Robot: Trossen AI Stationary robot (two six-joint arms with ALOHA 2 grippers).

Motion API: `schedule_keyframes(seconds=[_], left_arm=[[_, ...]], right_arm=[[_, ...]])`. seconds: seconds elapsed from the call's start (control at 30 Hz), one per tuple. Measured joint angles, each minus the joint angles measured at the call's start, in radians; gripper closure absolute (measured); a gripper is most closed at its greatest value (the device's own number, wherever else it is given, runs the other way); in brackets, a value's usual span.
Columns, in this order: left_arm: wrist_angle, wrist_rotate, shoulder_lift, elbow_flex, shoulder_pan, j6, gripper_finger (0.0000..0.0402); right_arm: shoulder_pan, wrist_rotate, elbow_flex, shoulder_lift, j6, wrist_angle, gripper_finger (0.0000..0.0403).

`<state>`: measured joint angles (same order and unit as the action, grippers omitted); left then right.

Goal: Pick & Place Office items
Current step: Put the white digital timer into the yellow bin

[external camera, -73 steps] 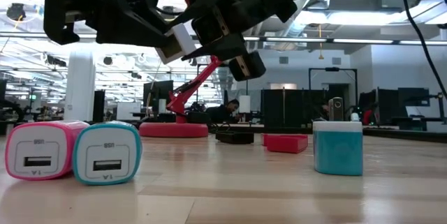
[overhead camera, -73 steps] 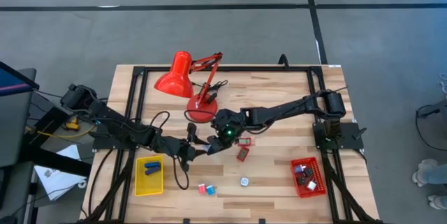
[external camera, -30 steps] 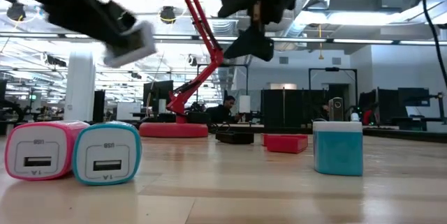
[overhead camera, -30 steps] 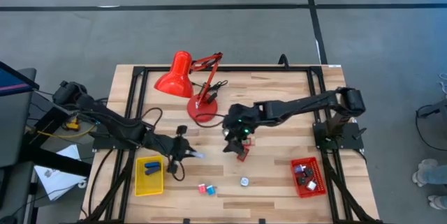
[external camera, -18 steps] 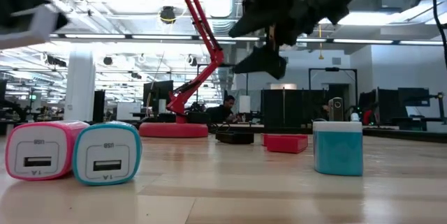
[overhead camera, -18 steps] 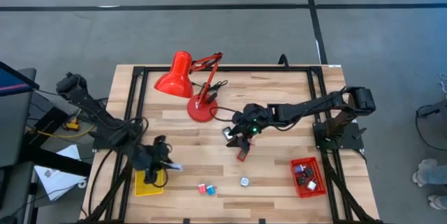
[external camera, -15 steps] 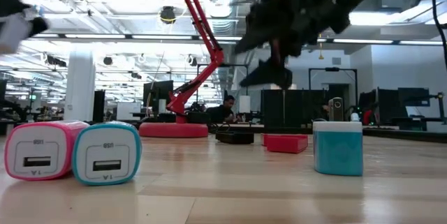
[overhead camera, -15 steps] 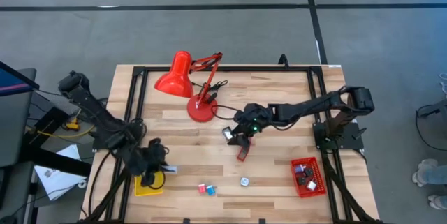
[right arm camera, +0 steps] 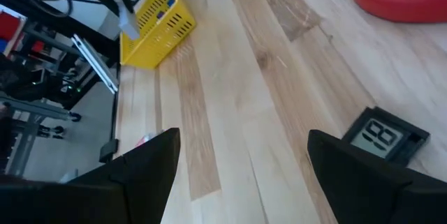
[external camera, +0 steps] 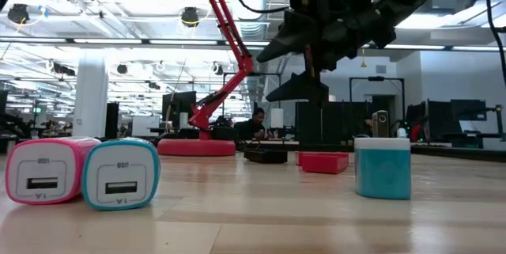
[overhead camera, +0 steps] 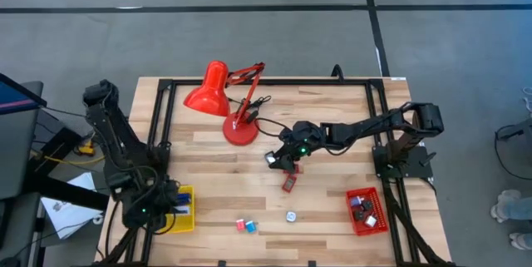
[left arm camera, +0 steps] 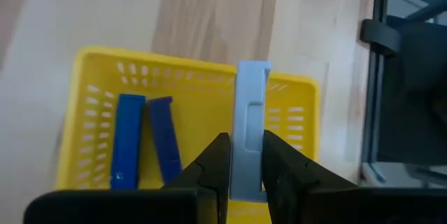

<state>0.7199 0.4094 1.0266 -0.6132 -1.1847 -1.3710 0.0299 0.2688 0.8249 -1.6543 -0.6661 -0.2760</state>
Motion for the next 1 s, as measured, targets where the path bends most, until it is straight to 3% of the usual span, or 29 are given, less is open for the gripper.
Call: schedule_keyframes(seconds=[0.17,0.5,0.77,1.0], left_arm=[[-0.024,0.057,0.061,0.0,-0.035,-0.007,0.0346],[-0.027,0.037,0.258,0.0,-0.033,-0.043,0.0345],[-0.035,0.029,0.323,0.0,-0.032,-0.056,0.0344],[-0.037,0.02,0.316,0.0,-0.032,-0.073,0.0314]], right_arm=[[-0.003,-0.006,0.0,0.0,-0.015,-0.011,0.0097],[-0.003,-0.012,0.0,0.0,-0.015,-0.048,0.0097],[-0.003,-0.012,0.0,0.0,-0.015,-0.061,0.0097],[-0.003,-0.012,0.0,0.0,-0.015,-0.063,0.0097]])
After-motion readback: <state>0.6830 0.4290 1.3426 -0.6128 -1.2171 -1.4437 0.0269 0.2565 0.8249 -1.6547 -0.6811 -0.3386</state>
